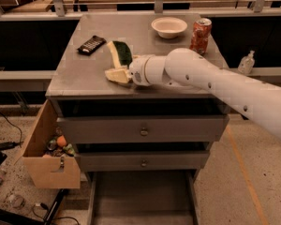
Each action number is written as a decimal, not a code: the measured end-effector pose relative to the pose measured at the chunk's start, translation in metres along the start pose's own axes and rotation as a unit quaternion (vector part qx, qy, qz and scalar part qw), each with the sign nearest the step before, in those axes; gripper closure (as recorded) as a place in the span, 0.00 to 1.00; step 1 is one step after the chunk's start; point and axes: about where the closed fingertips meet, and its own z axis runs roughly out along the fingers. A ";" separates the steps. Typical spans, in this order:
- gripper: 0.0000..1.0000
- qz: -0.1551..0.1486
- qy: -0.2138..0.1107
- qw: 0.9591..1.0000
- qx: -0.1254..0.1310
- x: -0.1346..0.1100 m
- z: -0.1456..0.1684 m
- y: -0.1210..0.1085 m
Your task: Place sponge into bottom drawer
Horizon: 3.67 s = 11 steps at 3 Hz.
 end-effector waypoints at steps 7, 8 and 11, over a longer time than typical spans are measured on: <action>1.00 -0.041 0.230 0.966 0.108 0.101 -0.302 0.019; 1.00 0.034 0.239 0.966 0.089 0.172 -0.316 0.053; 1.00 0.060 0.259 0.959 0.097 0.208 -0.308 0.071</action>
Offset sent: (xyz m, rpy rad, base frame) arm -0.0334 -0.0726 0.1124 -0.3424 -0.1353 -0.1043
